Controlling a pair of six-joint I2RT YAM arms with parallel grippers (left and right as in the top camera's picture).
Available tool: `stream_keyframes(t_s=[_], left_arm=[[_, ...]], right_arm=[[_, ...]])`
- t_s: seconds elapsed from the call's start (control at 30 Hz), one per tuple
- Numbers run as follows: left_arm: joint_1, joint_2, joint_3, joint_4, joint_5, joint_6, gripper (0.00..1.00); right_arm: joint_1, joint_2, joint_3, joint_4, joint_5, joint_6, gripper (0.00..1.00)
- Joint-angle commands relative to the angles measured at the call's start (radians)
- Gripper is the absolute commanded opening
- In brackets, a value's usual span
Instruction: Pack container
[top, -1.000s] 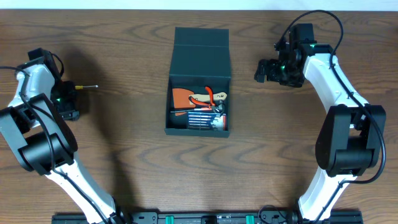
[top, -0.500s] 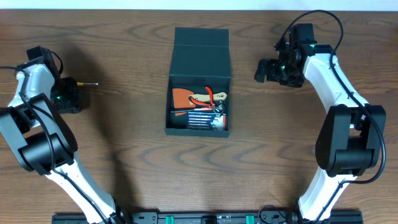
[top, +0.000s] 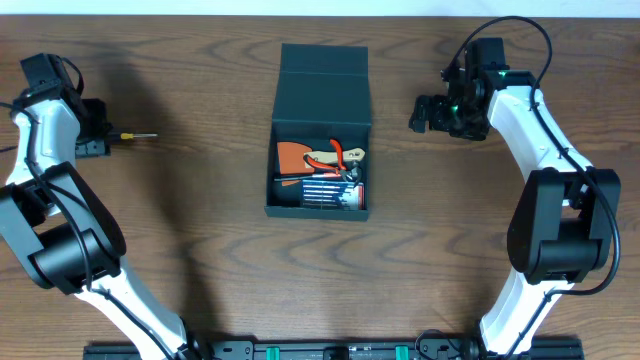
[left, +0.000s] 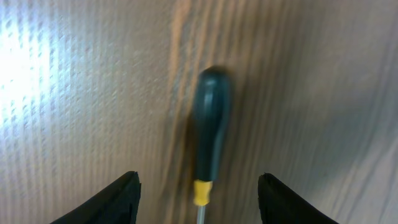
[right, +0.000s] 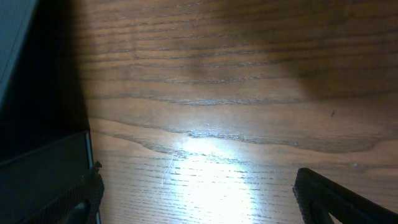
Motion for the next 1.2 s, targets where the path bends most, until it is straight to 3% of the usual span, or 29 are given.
stream_keyframes(t_s=[0.0, 0.13, 1.17], left_arm=[[0.003, -0.002, 0.017, 0.021, -0.044, 0.023, 0.6], [0.004, 0.021, 0.017, 0.056, -0.047, 0.018, 0.65], [0.005, 0.154, 0.017, 0.037, -0.051, 0.011, 0.65]], right_arm=[[-0.002, 0.0, -0.001, 0.002, -0.001, 0.014, 0.99], [-0.002, 0.0, -0.001, 0.002, -0.001, 0.014, 0.99], [-0.002, 0.0, -0.001, 0.002, -0.001, 0.014, 0.99]])
